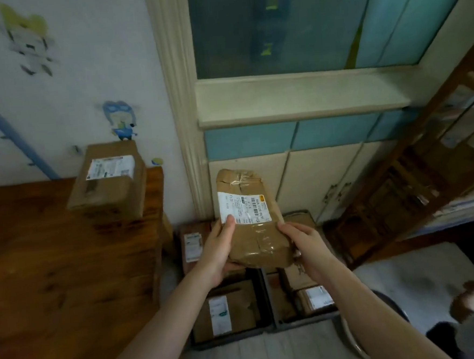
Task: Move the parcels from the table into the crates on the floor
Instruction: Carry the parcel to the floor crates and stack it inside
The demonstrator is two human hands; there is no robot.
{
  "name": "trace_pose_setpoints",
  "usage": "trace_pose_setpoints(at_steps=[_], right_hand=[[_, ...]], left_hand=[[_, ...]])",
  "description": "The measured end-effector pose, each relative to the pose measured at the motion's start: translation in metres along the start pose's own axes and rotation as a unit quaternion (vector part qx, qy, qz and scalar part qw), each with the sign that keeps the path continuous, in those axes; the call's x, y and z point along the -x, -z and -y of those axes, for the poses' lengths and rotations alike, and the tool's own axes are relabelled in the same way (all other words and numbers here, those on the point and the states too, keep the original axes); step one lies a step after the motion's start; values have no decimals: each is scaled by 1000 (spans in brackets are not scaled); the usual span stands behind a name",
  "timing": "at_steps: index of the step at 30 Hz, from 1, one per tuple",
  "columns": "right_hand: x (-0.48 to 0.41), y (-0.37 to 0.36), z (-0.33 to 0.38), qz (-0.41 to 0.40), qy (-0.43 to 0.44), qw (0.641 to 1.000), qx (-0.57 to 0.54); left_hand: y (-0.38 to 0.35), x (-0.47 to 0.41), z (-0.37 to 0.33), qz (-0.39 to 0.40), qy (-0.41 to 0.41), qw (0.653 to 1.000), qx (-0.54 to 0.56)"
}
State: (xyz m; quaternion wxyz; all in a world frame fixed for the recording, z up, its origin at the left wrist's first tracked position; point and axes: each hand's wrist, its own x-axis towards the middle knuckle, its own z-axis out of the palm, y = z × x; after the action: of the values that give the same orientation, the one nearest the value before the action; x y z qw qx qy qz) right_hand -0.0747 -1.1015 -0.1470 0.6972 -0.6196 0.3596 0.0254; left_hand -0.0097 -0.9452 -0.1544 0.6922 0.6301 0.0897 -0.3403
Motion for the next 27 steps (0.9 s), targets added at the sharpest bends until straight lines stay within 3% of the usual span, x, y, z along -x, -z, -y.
trace_pose_setpoints(at_steps=[8,17,27], right_hand=[[-41,-6,-26,59,-61,995,49],[-93,-24,-95,34,-153,986,61],[-144,-20,-173,2,-249,966,66]], left_hand=[[10,-24,36,-64,23,998,2],[34,-73,85,-82,110,990,15],[35,-128,164,-153,207,966,22]])
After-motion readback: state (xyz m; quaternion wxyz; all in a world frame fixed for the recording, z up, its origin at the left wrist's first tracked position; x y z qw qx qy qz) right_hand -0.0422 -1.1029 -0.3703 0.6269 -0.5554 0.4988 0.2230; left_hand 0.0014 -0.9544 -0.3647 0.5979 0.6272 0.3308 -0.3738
